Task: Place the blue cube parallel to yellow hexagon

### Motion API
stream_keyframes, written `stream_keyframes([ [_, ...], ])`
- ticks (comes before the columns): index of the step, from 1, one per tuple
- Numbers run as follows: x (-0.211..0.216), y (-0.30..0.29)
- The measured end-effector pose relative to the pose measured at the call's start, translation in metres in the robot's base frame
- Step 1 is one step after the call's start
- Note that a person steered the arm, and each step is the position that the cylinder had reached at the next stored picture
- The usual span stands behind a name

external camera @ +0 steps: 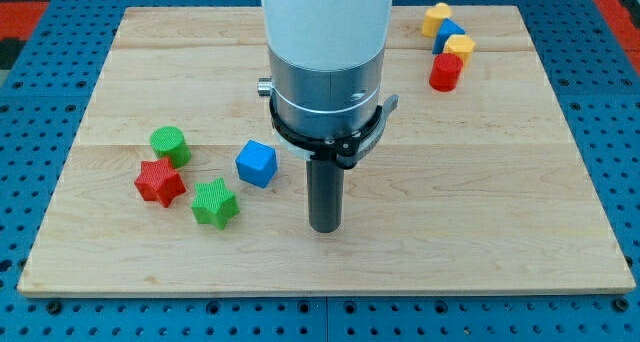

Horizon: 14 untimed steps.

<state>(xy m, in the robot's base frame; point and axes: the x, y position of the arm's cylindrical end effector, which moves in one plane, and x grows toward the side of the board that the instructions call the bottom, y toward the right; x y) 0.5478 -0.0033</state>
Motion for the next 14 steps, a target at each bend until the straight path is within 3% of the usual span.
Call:
stream_keyframes([
  [4,0.002,-0.036],
  [5,0.008,-0.077],
  [7,-0.044,-0.109],
  [9,-0.065,-0.057],
  [11,-0.127,-0.048],
  [14,-0.178,0.029],
])
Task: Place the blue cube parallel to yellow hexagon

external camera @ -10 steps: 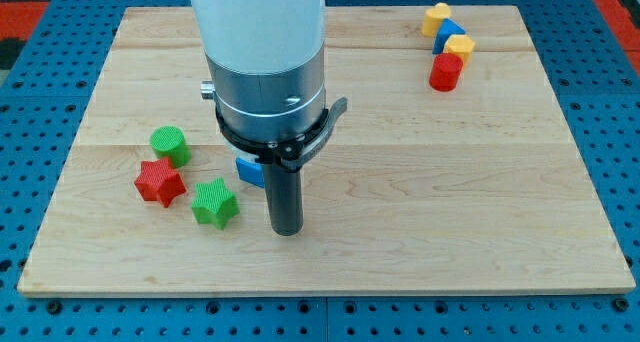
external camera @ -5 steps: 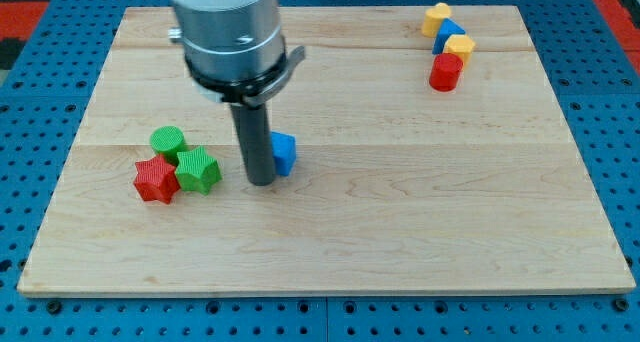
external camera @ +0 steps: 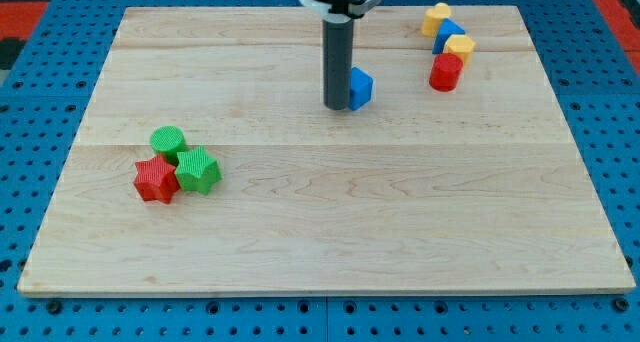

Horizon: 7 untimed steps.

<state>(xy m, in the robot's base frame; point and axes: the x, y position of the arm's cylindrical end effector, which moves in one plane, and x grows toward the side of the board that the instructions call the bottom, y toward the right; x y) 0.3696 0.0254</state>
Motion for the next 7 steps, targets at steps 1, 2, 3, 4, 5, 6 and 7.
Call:
stream_keyframes([
  [1,-0.034,0.034],
  [2,-0.062,0.062],
  [3,-0.050,0.048],
  [4,0.016,0.001],
  [5,0.064,-0.054],
  [6,0.100,-0.106],
  [7,0.113,-0.120],
])
